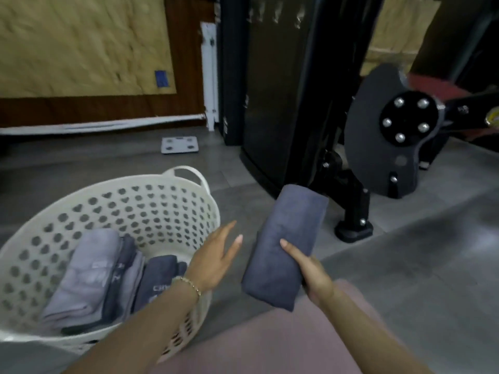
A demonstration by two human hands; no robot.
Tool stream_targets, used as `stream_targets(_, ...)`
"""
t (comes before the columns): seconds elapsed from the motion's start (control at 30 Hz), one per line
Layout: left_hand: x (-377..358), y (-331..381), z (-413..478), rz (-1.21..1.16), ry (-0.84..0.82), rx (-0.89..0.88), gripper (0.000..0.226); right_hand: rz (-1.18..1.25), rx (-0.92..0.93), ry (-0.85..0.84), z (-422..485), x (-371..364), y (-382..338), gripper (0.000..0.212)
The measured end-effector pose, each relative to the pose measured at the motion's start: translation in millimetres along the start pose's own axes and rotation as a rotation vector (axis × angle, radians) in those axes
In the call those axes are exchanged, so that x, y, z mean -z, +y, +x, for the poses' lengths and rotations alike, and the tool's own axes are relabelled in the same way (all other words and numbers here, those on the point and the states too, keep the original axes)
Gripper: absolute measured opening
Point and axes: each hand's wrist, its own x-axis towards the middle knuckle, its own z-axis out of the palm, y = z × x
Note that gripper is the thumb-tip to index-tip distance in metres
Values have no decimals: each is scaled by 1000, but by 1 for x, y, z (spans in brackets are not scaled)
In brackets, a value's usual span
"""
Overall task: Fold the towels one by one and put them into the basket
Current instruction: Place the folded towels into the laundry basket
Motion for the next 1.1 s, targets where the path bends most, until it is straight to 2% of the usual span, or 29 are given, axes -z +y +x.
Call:
stream_targets(0.1,72,-24,-5,58,98,-25,91,-58,54,-84,-3,-58,-38,37)
stream_targets(0.27,167,-93,-34,213,220,41,89,-87,21,-239,12,-158,-64,37)
stream_targets(0.37,203,-150,-55,334,246,197,96,-108,-65,-319,32,-217,-46,47)
stream_targets(0.47,220,-195,-72,399,228,338,99,-157,-159,-320,59,-262,-1,55)
stream_targets(0.53,222,-216,-77,456,187,423,90,-218,-222,-333,75,-281,31,70)
stream_targets(0.6,223,-236,-77,479,193,510,74,-277,-270,-341,91,-295,57,81)
stream_targets(0.63,224,-245,-76,443,217,557,71,-314,-290,-332,99,-300,67,76)
stream_targets(0.7,226,-257,-74,226,247,635,76,-354,-312,-314,115,-306,88,64)
stream_targets(0.73,225,-260,-72,125,242,662,79,-395,-320,-295,123,-306,98,75)
stream_targets(0.77,222,-259,-70,86,221,674,80,-439,-329,-276,133,-306,109,96)
stream_targets(0.83,219,-256,-67,131,172,670,82,-486,-351,-265,156,-299,142,131)
stream_targets(0.9,217,-254,-69,157,152,674,86,-617,-376,-243,189,-281,192,148)
stream_targets(1.0,215,-253,-69,133,138,677,88,-563,-411,-193,211,-250,247,149)
stream_targets(1.1,211,-252,-63,133,120,667,94,-550,-424,-186,187,-257,228,140)
